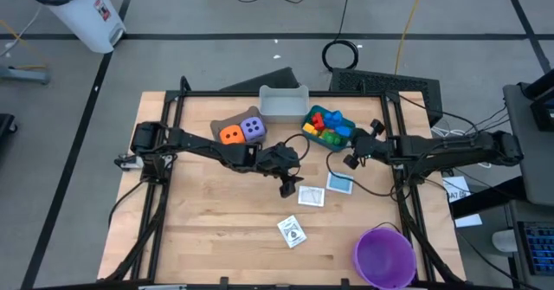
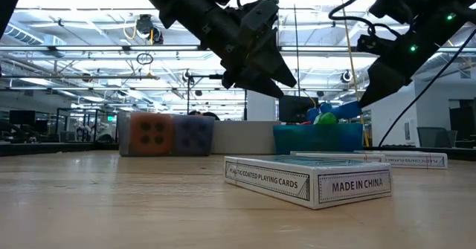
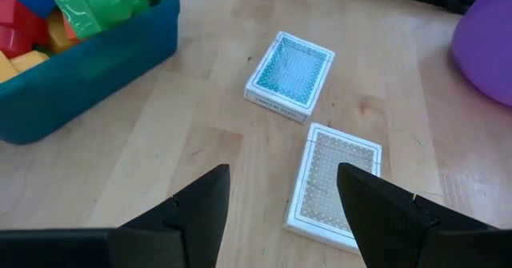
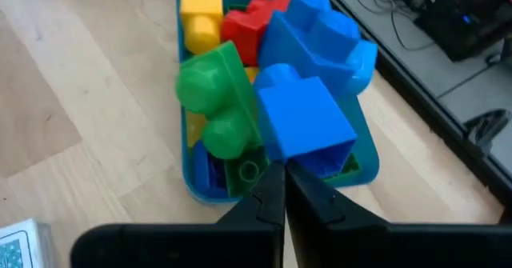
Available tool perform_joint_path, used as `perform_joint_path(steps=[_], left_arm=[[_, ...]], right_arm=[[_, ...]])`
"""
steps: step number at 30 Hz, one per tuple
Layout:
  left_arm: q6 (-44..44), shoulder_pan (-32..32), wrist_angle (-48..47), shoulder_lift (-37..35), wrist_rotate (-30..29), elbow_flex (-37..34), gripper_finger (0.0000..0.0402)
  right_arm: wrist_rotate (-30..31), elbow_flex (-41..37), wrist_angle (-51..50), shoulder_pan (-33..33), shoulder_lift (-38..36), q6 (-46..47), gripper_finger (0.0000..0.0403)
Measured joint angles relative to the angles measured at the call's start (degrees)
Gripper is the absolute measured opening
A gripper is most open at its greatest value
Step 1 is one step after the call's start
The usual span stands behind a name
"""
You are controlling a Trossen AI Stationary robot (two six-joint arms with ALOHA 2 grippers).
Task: Pick & Place Toys
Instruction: Put the blue 1 stud game piece into the blue bin
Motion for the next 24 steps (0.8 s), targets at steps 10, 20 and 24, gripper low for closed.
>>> perform_joint_path(steps=[10,20,24], left_arm=[[-0.01,0.03,0.04,0.01,-0.02,-0.01,0.0237],[-0.04,0.07,0.03,0.00,-0.80,-0.02,0.0237],[-0.03,0.07,0.03,0.01,-0.79,-0.02,0.0237]], right_arm=[[-7.09,-1.59,5.70,-4.62,1.36,-0.43,0.0000],[-10.40,-3.93,12.52,-8.56,4.74,-4.92,0.0000],[-10.38,-3.93,12.50,-8.59,4.65,-4.92,0.0003]])
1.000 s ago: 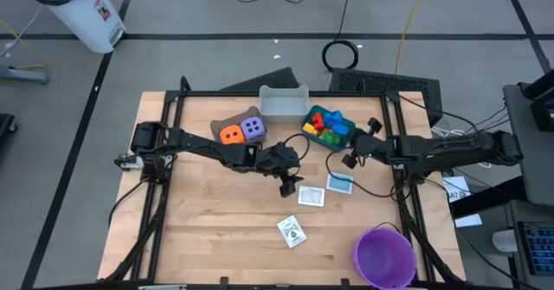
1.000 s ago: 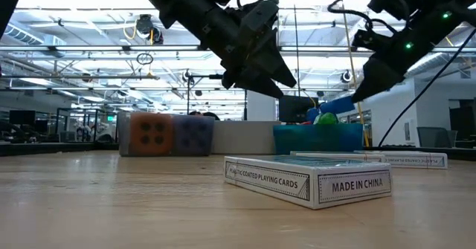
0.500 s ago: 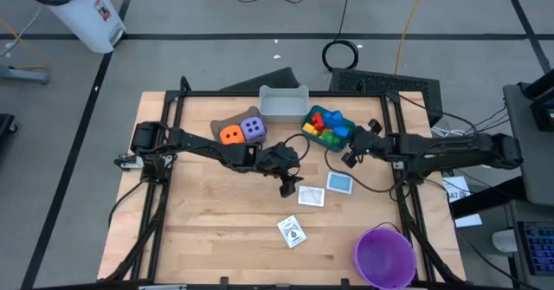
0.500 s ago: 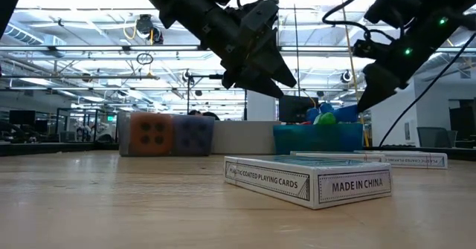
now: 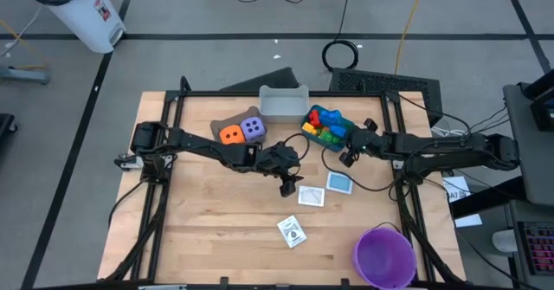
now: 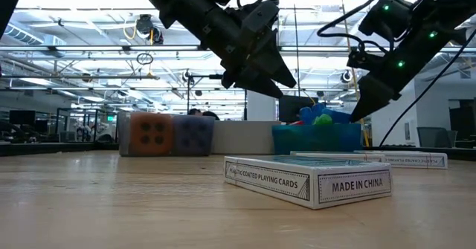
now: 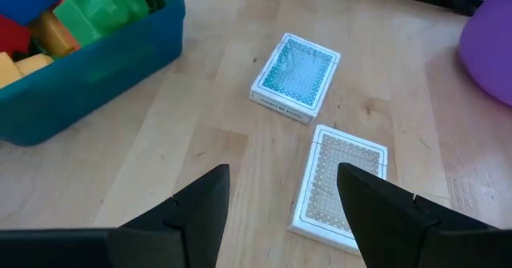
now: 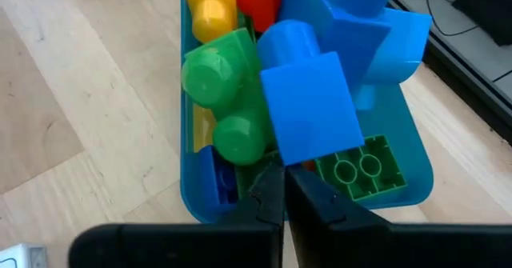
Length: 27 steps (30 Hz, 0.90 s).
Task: Pick & Place Toys
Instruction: Put the blue 1 stud game piece into the blue bin, then put the green deck of cards into the gray bin
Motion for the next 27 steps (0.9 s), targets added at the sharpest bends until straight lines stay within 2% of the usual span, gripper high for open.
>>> perform_joint_path(steps=[5,18,27], left_arm=[[-0.01,0.00,0.00,0.00,-0.70,0.00,0.0237],[-0.29,0.00,0.01,0.00,-0.74,0.00,0.0237],[-0.58,-0.09,0.02,0.00,-0.74,0.00,0.0237]], right_arm=[[0.20,-0.02,0.02,0.01,-1.21,0.00,0.0039],[0.00,-0.04,1.25,0.48,-5.90,1.53,0.0203],[-0.16,-1.86,3.28,0.94,-5.81,1.57,0.0256]])
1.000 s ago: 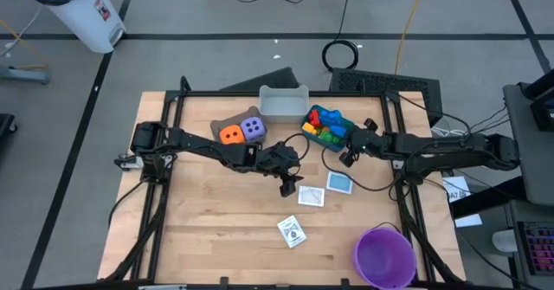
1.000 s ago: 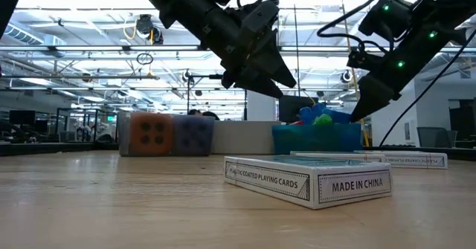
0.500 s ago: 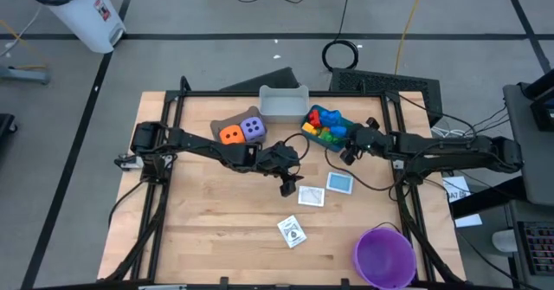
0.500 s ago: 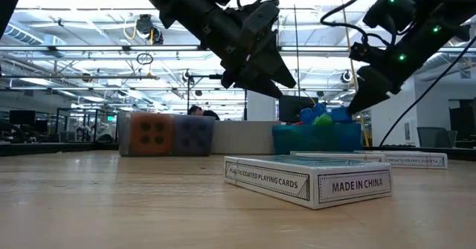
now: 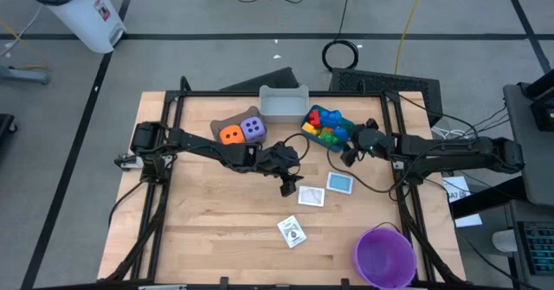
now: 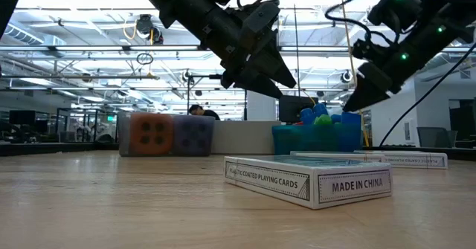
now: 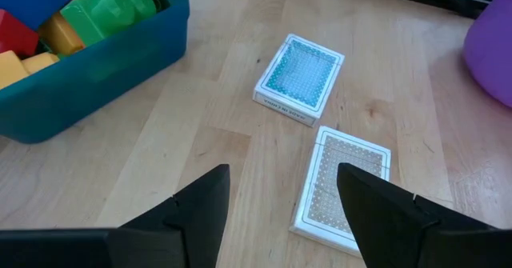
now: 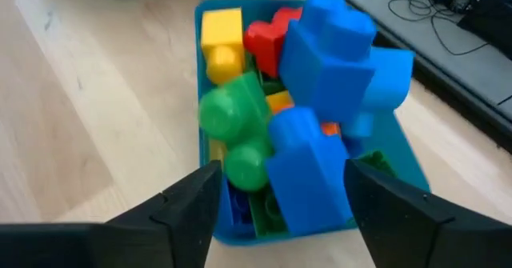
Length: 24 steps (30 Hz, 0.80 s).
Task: Pick & Place Toys
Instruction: Put the green deck of cards into the gray bin
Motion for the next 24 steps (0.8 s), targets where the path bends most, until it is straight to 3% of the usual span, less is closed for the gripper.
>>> perform_joint_path(steps=[3,9,17,24], left_arm=[[0.02,0.00,0.00,0.00,0.00,0.00,0.0237],[0.02,-0.02,0.00,0.00,-0.02,0.00,0.0237],[0.04,-0.02,0.01,0.00,-0.02,-0.02,0.0237],[0.04,-0.02,0.25,0.00,-0.04,-0.02,0.0237]], right_arm=[[-3.41,-0.07,1.32,0.00,-0.26,-0.26,0.0262],[-17.30,-0.04,6.57,2.88,-1.02,-0.46,0.0264],[-16.06,0.00,6.40,16.16,3.23,-3.00,0.0272],[-12.81,0.07,0.77,23.46,4.49,0.28,0.0312]])
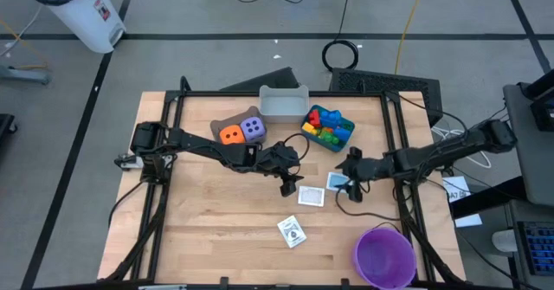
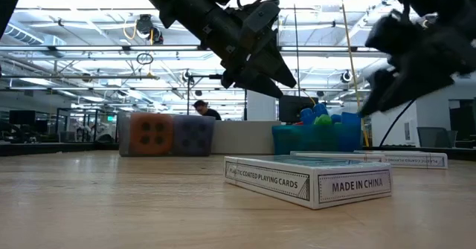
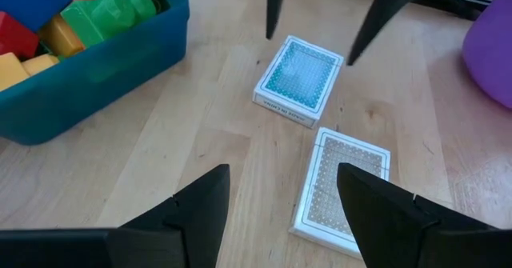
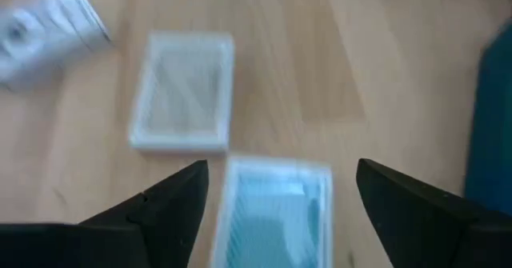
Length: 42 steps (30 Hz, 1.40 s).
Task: Pick & Place Toys
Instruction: Put the green deck of cards into the gray bin
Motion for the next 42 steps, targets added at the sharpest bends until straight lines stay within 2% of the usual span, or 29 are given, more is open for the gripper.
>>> perform_joint_path(steps=[6,18,22,33,38,42], left_arm=[[0.02,0.00,0.14,0.00,0.00,0.00,0.0237],[0.02,0.04,1.96,0.00,-0.01,0.00,0.0237],[0.03,0.04,2.07,0.00,-0.01,0.00,0.0237],[0.11,0.04,2.68,0.00,-0.01,0.00,0.0237],[0.11,0.04,2.68,0.00,-0.01,0.00,0.0237],[0.10,0.04,2.70,0.00,-0.01,0.00,0.0237]], right_arm=[[1.30,0.00,-6.12,2.52,3.71,5.22,0.0323],[-0.58,0.24,-6.41,3.38,11.66,7.32,0.0323],[-3.44,0.20,-6.88,3.45,11.01,7.69,0.0323],[-4.14,-0.02,-7.56,3.56,7.56,7.26,0.0330],[-9.49,-0.02,-7.42,3.58,7.64,8.15,0.0335],[-9.45,-0.02,-7.64,3.55,7.62,8.77,0.0329]])
